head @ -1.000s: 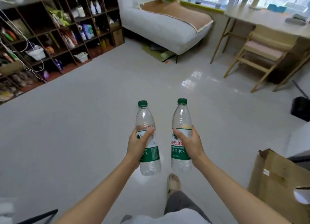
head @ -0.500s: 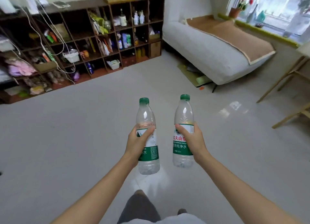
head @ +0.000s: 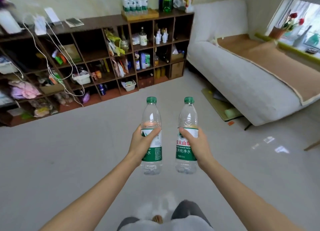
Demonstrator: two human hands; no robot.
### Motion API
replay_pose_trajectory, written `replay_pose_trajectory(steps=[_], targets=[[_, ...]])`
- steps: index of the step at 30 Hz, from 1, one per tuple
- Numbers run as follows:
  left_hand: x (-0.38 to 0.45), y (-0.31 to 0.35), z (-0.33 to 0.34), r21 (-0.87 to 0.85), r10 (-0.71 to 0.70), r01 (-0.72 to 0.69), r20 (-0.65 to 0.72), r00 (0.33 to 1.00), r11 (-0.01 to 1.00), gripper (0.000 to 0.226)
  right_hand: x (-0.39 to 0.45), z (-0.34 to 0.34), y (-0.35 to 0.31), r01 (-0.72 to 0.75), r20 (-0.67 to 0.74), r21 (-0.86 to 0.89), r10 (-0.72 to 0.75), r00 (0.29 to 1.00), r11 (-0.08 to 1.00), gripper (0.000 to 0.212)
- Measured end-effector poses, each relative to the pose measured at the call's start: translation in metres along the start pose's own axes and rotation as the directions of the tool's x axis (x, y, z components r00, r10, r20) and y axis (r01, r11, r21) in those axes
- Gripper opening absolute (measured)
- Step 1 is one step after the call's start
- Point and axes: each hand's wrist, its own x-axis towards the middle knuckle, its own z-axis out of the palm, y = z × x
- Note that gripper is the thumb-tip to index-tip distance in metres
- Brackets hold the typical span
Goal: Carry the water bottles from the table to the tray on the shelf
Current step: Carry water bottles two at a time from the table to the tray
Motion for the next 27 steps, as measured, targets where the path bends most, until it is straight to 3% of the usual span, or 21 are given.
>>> replay_pose_trajectory(steps=[13,17,20,27], targets=[[0.34,0.13,0.039,-0.033,0.025,-0.03,-0.117,0.993,0.999,0.03,0.361,0.061,-0.139,0.061,0.08,0.011,-0.062,0.995,0.998,0.022],[0.438,0.177,0.043,-0.037,0.05,-0.056,-0.158,0.986,0.998,0.031,0.463,0.084,-0.192,0.091,0.113,-0.029,-0.088,0.99,0.995,0.028],[0.51,0.206,0.042,-0.058,0.066,-0.076,-0.169,0.983,0.995,0.026,0.536,0.107,-0.226,0.118,0.147,-0.006,-0.116,0.982,0.993,0.028],[0.693,0.267,0.022,-0.014,0.125,-0.13,-0.187,0.974,0.991,0.038,0.708,0.183,-0.28,0.175,0.138,-0.009,-0.172,0.975,0.985,0.025]])
